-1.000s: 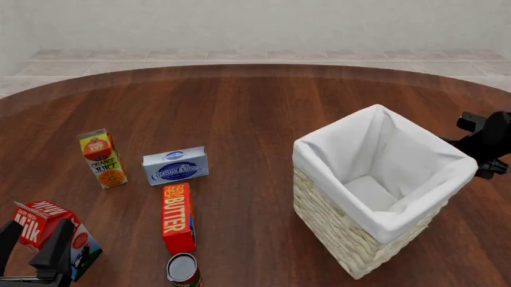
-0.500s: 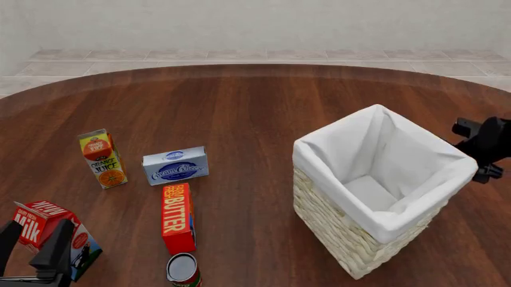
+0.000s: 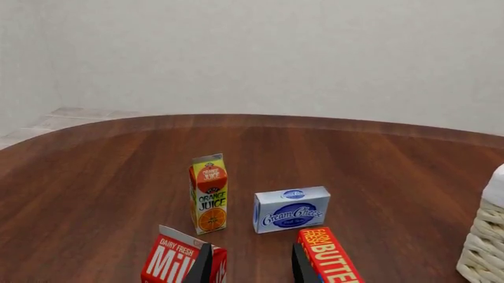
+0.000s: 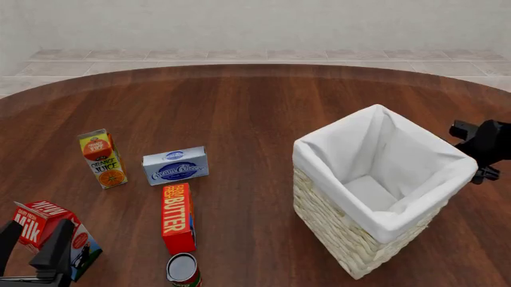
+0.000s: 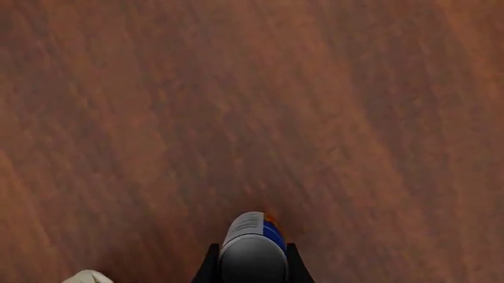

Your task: Pick up the alphabet soup and the tomato sauce, and put them in the basket.

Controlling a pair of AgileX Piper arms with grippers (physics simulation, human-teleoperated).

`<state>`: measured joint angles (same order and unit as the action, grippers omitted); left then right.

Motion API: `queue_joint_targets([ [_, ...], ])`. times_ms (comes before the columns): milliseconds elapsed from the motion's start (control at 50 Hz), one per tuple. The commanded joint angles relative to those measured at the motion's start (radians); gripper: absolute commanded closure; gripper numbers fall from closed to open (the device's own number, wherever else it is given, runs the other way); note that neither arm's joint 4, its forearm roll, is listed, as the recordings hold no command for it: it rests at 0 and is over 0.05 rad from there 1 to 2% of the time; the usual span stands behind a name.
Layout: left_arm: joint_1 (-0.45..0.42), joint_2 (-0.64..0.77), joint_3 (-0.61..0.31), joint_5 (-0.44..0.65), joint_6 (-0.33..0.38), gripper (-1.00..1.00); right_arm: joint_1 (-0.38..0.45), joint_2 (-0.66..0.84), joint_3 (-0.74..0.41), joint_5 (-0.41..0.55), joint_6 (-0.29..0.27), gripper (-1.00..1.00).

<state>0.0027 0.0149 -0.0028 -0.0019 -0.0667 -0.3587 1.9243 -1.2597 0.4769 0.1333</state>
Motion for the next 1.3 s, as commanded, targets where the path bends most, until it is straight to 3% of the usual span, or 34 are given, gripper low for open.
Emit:
queue_joint_targets([
  [20,0.0,0.0,0.0,0.0,0.0,-1.0,-0.002,-0.006,0.003,0.005,0.012,1.0],
  [820,0.0,0.0,0.0,0.0,0.0,-1.0,-0.025,-0.154,-0.074,0.102,-0.026,1.0],
  [1300,0.001,-0.013,0.0,0.006,-0.001,-1.0,0.003,-0.26,-0.135,0.182,-0.013,1.0],
])
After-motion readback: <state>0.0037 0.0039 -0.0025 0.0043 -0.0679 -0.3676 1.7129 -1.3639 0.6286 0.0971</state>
